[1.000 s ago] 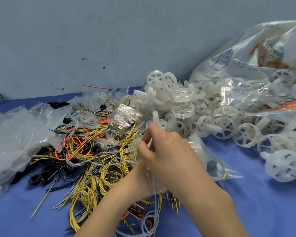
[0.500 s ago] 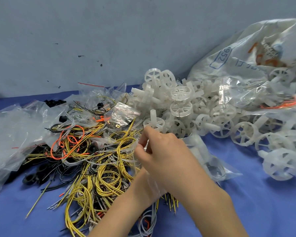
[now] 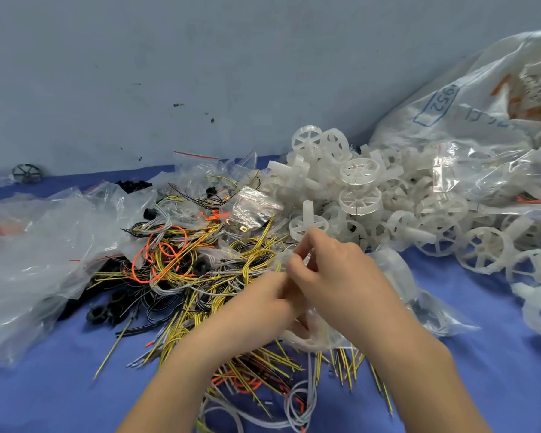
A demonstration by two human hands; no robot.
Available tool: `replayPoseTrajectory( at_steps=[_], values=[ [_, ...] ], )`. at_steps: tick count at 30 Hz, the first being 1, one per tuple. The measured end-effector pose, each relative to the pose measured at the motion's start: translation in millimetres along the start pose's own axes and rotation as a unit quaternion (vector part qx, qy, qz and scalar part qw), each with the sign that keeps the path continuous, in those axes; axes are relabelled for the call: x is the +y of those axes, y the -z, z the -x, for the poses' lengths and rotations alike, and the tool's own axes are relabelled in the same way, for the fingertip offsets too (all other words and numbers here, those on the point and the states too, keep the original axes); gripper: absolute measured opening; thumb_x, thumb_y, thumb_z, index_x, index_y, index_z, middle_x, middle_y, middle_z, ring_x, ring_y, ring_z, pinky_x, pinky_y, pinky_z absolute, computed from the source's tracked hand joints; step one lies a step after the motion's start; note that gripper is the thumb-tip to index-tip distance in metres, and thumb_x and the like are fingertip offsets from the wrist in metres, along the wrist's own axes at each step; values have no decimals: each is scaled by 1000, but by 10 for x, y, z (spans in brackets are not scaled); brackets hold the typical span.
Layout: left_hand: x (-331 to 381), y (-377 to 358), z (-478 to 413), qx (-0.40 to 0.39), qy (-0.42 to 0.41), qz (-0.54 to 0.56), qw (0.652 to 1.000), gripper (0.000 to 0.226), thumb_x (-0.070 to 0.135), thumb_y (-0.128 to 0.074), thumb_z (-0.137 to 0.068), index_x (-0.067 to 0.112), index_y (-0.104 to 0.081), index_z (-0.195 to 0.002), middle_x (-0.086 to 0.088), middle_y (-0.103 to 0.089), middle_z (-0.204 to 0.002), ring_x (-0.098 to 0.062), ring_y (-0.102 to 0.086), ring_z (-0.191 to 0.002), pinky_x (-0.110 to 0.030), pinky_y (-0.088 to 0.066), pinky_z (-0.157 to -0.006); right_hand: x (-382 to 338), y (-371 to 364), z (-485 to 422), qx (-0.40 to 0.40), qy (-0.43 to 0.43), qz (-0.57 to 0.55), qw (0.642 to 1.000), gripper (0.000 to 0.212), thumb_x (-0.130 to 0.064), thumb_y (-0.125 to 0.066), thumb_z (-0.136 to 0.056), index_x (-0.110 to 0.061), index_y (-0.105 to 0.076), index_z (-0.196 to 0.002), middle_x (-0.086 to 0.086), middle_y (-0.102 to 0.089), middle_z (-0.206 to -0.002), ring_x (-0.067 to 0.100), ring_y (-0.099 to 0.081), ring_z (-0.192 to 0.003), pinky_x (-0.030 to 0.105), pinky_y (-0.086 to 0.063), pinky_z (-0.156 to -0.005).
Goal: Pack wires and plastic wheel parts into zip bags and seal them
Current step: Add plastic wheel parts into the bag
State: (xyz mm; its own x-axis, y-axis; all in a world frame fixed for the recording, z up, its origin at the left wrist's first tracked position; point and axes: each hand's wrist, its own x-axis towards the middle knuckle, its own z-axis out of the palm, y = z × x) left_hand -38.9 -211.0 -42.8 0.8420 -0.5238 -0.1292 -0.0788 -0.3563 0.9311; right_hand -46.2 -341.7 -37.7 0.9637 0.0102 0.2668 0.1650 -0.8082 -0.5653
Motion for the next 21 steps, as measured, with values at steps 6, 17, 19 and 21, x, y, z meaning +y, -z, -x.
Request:
replayPoseTrajectory(
  at_steps=[6,17,19,21],
  values=[
    [-147,429,222,52,-5,105,993,28,29,-53,-97,10,-72,-105,-13,-71,-99,-25,-71,-80,-25,-57,-63,-38,-66,5,1,6,18,1000,15,-44,-44,-94,-31,-47,-89,-7,-64,-78,20,-59,-76,36,-46,-64],
    [-584,873,299,290,42,114,949,23,25,-49,-101,13,-69,-101,-13,-71,-91,-23,-71,-65,-23,-55,-52,-26,-166,-17,-61,-3,61,996,21,-45,-42,-97,-28,-51,-86,-5,-64,-73,17,-59,-68,35,-48,-61],
    [-645,918,296,314,48,121,940,22,23,-48,-101,14,-68,-100,-12,-71,-91,-22,-72,-65,-22,-55,-51,-11,-175,-21,-76,-10,66,995,23,-45,-42,-98,-28,-52,-87,-4,-64,-74,17,-59,-69,36,-51,-65],
    [-674,951,288,329,48,128,934,22,22,-48,-101,14,-68,-101,-11,-71,-90,-22,-72,-64,-22,-55,-50,-4,-182,-22,-87,-14,71,994,24,-45,-41,-98,-27,-52,-87,-4,-64,-74,17,-60,-69,37,-52,-66]
  ],
)
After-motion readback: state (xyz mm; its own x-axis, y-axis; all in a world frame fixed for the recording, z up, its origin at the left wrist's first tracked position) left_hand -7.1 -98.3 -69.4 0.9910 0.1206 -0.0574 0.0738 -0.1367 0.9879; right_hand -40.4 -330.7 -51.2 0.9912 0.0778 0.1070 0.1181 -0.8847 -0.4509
